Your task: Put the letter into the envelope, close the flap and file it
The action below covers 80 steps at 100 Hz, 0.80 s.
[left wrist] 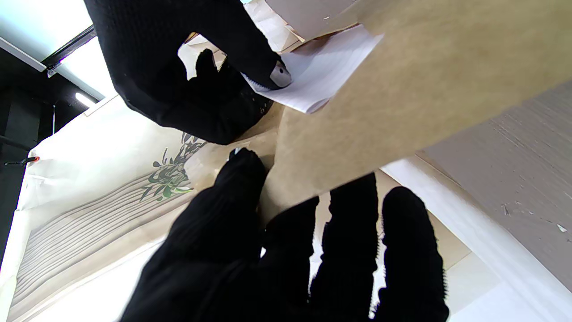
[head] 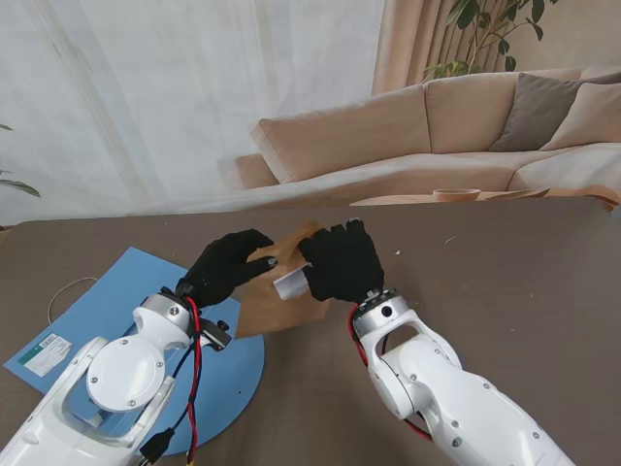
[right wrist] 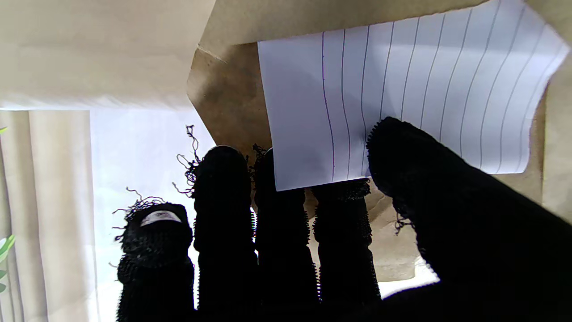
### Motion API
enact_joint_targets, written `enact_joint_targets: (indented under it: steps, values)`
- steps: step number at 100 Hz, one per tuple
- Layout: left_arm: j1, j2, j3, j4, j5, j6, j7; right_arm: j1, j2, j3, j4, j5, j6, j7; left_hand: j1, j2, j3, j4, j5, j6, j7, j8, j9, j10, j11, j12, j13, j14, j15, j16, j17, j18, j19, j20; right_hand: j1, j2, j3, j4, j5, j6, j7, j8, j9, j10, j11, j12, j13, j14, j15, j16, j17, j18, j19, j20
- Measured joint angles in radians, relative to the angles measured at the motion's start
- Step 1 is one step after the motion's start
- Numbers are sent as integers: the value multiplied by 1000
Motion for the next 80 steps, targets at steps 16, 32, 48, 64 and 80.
enact_joint_targets:
  steps: [16,32,48,64,80]
  values:
    - [0,0,2,0,-1,1,2,6,1,-7,1,0,-14,8,0,0,0,0,0,2,0,2,0,0,0,0,0,0,0,0,0,0,0,0,-4,0,0,0,3,1,1,0,0,0,0,1,5,0,0,0,2,0,0,0]
    - [0,0,3,0,-1,1,2,5,1,-9,-9,-10,17,26,0,0,0,0,0,3,0,2,0,-1,0,0,0,0,0,0,0,0,0,0,-19,-1,9,10,2,-9,10,1,0,0,2,9,5,0,1,1,3,0,2,0]
    - [0,0,1,0,0,-3,1,-9,-3,-1,-29,-14,80,39,0,0,0,0,0,3,0,4,0,-1,0,11,0,0,0,0,-1,0,0,0,-25,-2,21,10,1,-11,15,2,0,0,15,16,9,0,24,3,6,0,14,1]
    - [2,0,-1,0,-9,-8,2,-15,-5,6,-38,-11,76,45,0,0,0,0,0,3,0,9,0,-1,0,11,0,0,0,1,-1,0,0,0,-25,-8,26,28,1,-1,23,3,0,0,26,22,9,0,27,12,10,0,14,2]
    - [3,-1,0,0,-18,-9,3,-6,-4,-8,-33,-10,65,43,0,0,0,0,0,3,0,12,0,-1,0,11,0,0,0,1,-1,0,0,0,-32,-13,39,35,1,0,29,14,0,0,36,27,15,-4,38,13,14,0,24,10]
